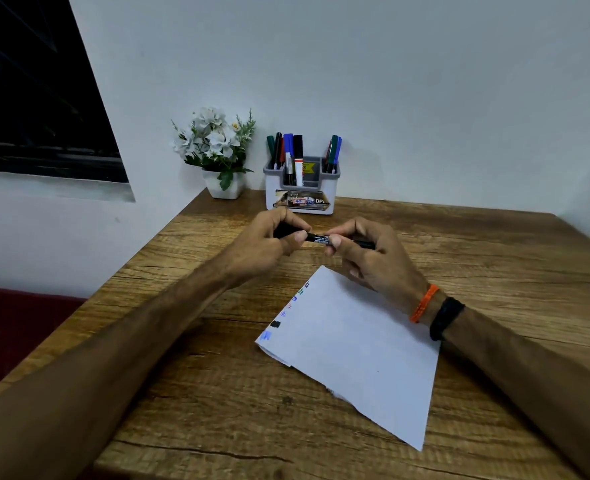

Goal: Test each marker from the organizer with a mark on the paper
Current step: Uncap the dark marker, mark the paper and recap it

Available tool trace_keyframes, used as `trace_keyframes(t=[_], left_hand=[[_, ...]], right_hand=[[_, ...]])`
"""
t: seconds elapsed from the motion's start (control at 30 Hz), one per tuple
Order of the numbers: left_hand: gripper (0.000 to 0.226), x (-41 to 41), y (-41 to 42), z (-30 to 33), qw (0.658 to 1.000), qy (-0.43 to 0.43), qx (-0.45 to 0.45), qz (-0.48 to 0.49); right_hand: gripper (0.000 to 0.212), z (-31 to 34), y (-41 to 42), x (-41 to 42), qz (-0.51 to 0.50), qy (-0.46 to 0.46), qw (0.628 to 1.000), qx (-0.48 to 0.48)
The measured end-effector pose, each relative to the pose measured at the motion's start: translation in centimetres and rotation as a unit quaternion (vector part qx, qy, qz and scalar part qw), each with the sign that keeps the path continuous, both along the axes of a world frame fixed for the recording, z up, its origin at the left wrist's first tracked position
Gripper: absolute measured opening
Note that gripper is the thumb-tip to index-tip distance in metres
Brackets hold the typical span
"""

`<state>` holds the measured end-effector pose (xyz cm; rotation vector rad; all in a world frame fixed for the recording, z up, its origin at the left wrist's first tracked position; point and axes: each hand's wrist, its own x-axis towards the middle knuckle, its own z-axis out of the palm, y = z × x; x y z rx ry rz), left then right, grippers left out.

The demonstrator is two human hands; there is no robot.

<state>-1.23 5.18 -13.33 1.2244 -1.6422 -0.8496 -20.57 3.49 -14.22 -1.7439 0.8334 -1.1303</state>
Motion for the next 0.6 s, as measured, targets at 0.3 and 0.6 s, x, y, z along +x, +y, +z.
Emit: trace_keyframes(t=[0.3, 0.6], left_hand=[[0.045, -0.5, -0.1, 1.1, 0.981, 0.183, -0.012, 0.062], [0.063, -1.4, 0.3, 1.9, 0.974, 0.220, -0.027, 0.040]], right_hand=[[0.010, 1.2, -0.2, -0.6, -0.011, 0.012, 1.000, -0.007], [0.093, 1.8, 1.1, 0.3, 0.004, 0.106, 0.986, -0.132]])
